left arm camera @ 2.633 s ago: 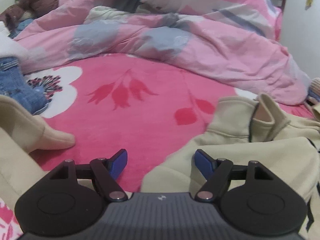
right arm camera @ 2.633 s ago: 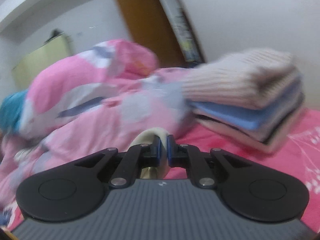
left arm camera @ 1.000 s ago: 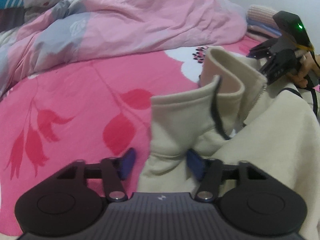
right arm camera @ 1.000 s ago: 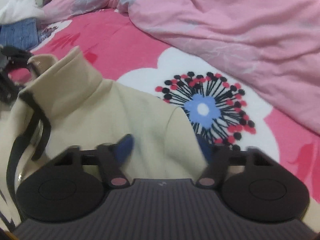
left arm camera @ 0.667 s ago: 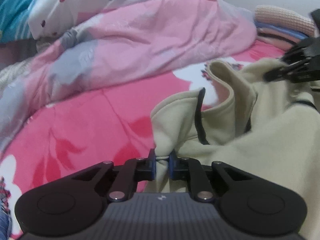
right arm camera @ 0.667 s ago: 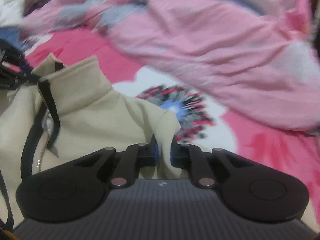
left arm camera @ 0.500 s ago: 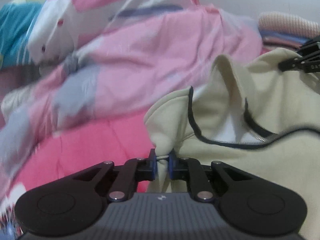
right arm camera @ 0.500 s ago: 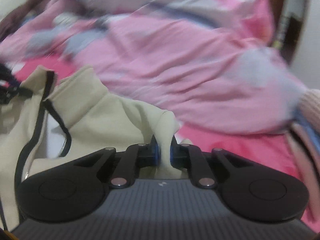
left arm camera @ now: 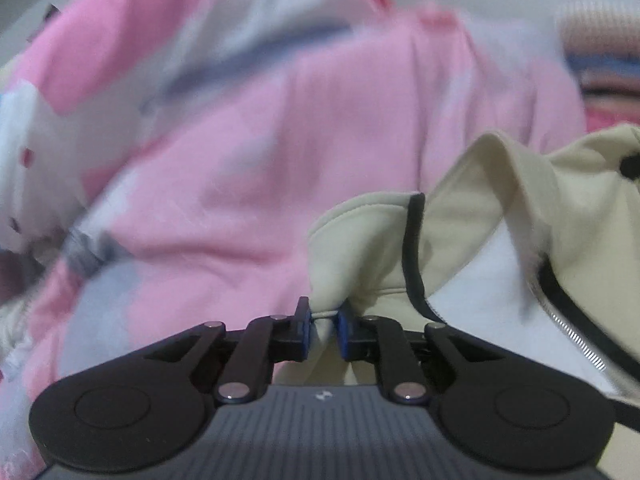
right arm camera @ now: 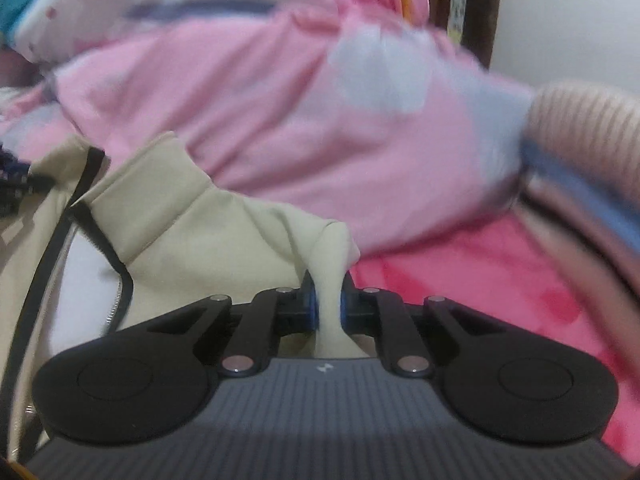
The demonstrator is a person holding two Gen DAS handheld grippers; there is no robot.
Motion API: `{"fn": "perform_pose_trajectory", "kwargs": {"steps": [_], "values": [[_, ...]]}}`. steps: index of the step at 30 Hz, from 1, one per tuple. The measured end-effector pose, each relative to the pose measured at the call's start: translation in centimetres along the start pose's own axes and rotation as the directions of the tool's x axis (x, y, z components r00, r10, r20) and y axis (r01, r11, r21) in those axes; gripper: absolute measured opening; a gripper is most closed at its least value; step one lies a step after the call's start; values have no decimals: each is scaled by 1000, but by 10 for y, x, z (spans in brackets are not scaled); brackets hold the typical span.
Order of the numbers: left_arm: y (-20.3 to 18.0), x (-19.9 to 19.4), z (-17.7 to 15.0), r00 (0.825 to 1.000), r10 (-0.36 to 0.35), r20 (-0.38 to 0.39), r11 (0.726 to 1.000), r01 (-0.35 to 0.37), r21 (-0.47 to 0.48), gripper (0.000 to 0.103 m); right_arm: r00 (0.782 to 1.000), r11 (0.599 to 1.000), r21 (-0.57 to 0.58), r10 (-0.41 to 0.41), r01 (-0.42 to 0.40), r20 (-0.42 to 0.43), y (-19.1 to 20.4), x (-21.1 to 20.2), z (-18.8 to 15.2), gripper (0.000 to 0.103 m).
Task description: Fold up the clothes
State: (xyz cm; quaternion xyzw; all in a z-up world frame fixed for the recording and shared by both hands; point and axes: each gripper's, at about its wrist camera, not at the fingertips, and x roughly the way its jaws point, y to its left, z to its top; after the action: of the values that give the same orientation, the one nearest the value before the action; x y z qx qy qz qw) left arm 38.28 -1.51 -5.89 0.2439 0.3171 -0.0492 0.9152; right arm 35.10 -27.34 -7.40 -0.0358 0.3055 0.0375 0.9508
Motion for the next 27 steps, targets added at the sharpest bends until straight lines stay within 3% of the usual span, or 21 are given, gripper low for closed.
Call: {"fn": "perform_pose_trajectory", "kwargs": {"steps": [4,6,7,8,12,16,19,22,25,27], "values": [[1,2,-16,1000,19,-5,1000,-20,-23,50,996,999,42,36,-33,-79,-6,20,-4,27],[10,-7,-21,1000,16,-3,998,-16,-56,58,996,995,80,59,-54,-67,-13,8,-2,43],[17,-15,-22,1000,7,-2,996,-7,-84,60,996,992,108,76,-70,-53,-19,-3,-1,56],[23,-25,-23,1000,-1,5,994,1,-106,63,995,987,135,94,-89,-31,-25,-15,0,61],[42,-77,-26,998,-13,66,986,24,-165,66,981,934,301,186,-195,59,-52,-88,-8,66],[31,-161,-42,984,-92,155,988,110,-111,69,935,834,422,316,-355,162,-72,-170,-30,67],[11,-217,-54,957,-213,196,974,224,-33,76,916,814,421,356,-400,183,-70,-219,-46,68],[-21,-260,-72,902,-387,192,921,386,41,82,913,825,391,380,-407,149,-58,-246,-66,69],[-70,-274,-92,865,-485,130,874,475,104,82,936,865,365,347,-344,58,-36,-242,-95,69],[-105,-279,-108,852,-515,97,852,497,165,82,933,864,372,359,-341,21,-21,-231,-118,69]]}}
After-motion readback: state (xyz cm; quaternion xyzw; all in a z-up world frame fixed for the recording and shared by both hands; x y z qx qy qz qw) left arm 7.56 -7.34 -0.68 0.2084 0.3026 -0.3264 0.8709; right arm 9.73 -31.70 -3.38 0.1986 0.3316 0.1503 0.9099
